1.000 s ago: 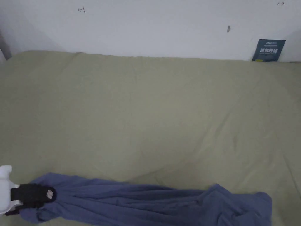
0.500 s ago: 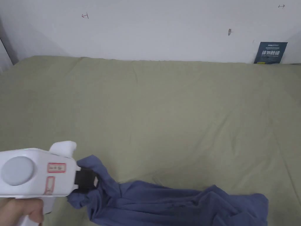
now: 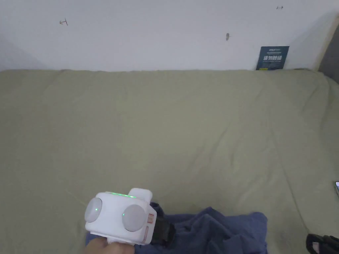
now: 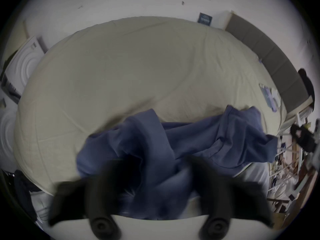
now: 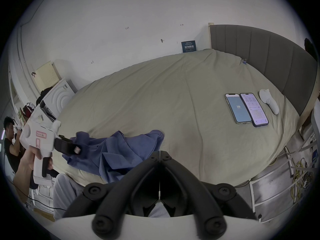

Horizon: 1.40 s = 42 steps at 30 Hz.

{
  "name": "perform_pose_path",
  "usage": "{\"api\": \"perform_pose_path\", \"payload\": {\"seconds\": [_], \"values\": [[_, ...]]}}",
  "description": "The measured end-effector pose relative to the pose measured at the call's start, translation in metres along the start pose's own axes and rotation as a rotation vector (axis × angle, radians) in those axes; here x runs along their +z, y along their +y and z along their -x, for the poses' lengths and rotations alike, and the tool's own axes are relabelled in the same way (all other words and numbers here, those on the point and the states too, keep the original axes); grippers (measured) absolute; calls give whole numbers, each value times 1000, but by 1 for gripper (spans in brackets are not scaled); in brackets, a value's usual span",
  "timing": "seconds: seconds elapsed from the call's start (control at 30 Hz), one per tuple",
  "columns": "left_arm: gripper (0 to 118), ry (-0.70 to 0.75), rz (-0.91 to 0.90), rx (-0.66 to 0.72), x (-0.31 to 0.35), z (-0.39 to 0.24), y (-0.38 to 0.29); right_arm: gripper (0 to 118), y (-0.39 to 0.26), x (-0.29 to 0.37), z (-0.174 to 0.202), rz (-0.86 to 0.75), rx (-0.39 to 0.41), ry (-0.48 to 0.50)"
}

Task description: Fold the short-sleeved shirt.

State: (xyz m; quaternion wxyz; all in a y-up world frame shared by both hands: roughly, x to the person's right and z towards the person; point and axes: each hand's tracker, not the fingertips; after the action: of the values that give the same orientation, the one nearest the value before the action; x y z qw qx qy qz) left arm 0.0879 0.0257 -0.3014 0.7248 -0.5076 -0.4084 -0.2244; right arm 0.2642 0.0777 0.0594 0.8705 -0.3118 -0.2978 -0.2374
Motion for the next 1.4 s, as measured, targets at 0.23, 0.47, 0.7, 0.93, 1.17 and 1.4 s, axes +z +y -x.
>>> {"api": "perform_pose_path", "payload": {"seconds": [0.23,0.47,0.7,0.93,1.17,1.4], "values": [[113,-118,-30,86,66,39,-12,0,5,6,0,-18,-35,15],[0,-180,-152,284,91,127,-17,0,3,-7,1,-2,-40,27],[0,-333,-33,334,6,108,12,0,-1,-5,6,7,-60,37],[0,-523,65,303,-47,33,-28,0,-3,-3,1,22,-81,17],[0,-517,20,347,-22,63,-24,0,1,-8,7,38,-83,17],[0,-355,-144,351,67,144,-38,0,11,-9,21,25,-52,40]]}}
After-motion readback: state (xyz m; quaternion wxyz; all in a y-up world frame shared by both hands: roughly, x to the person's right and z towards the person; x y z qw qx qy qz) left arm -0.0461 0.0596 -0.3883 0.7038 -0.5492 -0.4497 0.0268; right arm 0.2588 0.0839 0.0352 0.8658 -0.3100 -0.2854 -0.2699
